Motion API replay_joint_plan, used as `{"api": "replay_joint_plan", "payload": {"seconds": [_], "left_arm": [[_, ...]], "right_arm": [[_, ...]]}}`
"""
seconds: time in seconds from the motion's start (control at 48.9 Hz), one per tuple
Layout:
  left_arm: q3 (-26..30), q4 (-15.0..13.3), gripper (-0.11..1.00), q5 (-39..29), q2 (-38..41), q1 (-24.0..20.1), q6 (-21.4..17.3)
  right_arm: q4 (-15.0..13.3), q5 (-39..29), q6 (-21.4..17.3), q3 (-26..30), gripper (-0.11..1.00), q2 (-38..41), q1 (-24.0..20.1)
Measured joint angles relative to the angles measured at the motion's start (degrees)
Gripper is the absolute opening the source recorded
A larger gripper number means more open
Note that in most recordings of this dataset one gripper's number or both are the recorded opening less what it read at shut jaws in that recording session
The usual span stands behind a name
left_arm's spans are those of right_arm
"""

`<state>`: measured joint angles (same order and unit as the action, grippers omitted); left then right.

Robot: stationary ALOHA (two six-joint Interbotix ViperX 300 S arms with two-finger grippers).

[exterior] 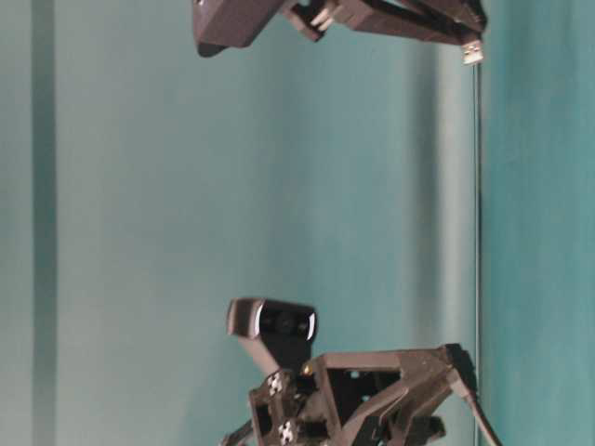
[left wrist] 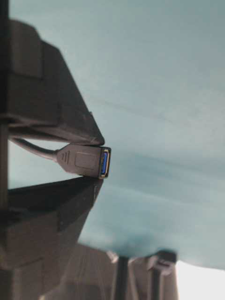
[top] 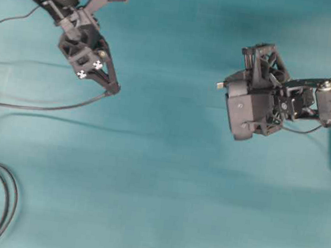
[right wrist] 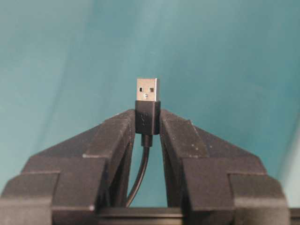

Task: Insert the USB using both arms.
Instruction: 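Rotate and bring the plug and socket toward each other midair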

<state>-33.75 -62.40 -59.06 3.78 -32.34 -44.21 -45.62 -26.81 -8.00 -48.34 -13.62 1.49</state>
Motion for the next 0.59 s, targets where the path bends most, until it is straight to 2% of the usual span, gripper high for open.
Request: {"api": "replay_joint_plan", "payload": {"seconds": [0.082, 0.184, 0.307, 0.409, 0.45, 0.512, 0.594], "left_arm": [[1.6, -0.1, 0.21, -2.7, 2.2, -1.0, -0.2], [4.2, -1.0, 0.21, -6.4, 4.8, -3.0, -0.9], [6.9, -3.3, 0.21, -9.4, 6.6, -5.0, -2.4], [8.9, -6.3, 0.21, -11.8, 8.6, -5.4, -3.8], [9.6, -7.4, 0.21, -12.7, 9.7, -5.4, -4.1], [10.5, -8.6, 0.21, -14.2, 11.3, -5.4, -4.3], [11.1, -9.8, 0.21, -15.9, 13.1, -5.4, -4.4]], "right_arm": [[-4.4, -4.5, -1.9, 1.1, 0.2, 0.0, -2.5], [-11.4, -11.4, -8.3, 1.8, 0.2, 0.0, -6.8], [-22.9, -21.9, -24.0, 0.4, 0.2, 0.1, -13.4], [-29.7, -28.7, -37.0, -1.8, 0.2, 1.0, -17.1], [-31.1, -30.2, -41.1, -2.6, 0.2, 1.7, -17.8], [-32.1, -31.0, -45.2, -3.1, 0.2, 2.9, -18.7], [-32.5, -31.1, -46.1, -3.2, 0.2, 4.7, -19.4]]}}
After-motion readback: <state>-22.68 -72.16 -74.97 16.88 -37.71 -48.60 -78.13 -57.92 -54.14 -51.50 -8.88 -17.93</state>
